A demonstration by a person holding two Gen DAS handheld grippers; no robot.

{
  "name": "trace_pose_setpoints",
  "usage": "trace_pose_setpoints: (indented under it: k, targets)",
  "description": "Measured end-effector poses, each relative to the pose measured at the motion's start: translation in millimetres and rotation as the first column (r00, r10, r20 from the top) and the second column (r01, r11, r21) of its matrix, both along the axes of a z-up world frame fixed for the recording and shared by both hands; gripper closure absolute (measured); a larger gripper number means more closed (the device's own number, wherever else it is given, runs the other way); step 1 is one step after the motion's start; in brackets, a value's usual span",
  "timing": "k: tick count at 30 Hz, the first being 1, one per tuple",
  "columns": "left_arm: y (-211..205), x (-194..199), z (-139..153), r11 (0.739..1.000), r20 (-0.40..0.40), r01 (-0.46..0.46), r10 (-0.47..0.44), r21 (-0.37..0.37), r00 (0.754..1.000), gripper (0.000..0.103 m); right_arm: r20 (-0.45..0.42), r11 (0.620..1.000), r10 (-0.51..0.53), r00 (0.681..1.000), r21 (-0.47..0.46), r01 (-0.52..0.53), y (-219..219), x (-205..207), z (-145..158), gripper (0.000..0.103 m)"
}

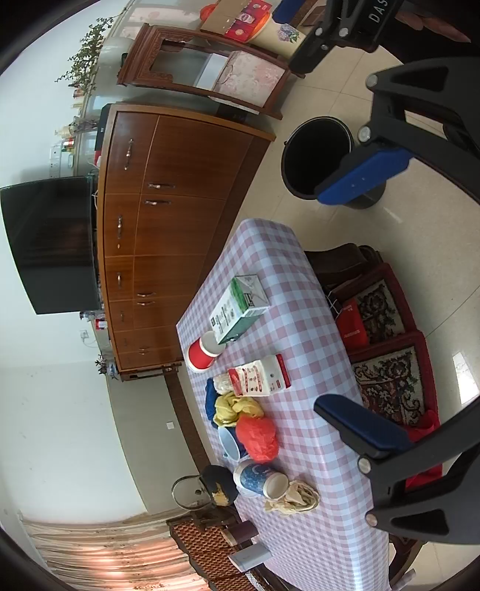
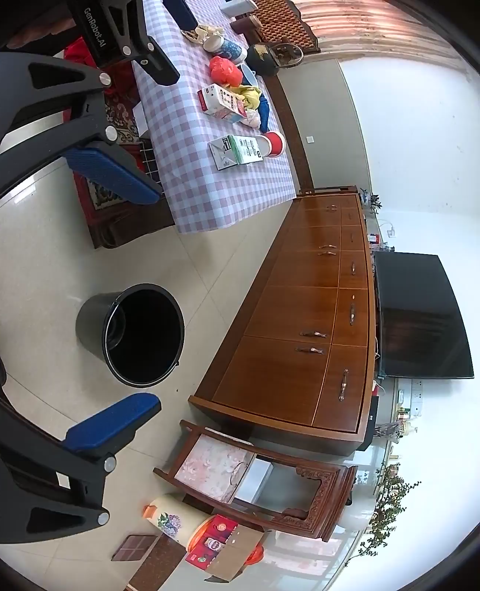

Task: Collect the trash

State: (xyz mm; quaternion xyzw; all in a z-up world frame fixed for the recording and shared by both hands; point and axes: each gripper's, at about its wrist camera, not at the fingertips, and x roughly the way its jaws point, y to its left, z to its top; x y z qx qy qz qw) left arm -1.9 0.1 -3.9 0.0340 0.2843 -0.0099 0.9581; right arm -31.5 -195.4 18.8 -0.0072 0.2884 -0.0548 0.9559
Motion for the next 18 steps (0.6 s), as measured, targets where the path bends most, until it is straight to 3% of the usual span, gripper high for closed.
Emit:
trace_pose_setpoints:
  k: [18]
  targets:
    - [4.1, -0.9, -3.4, 1.0, -0.001, -0.004, 0.004, -0.004, 1.0, 0.0, 0.001, 1.0, 0.005, 1.0, 0.003, -0.005, -2.8, -2.4, 4.1, 0.0]
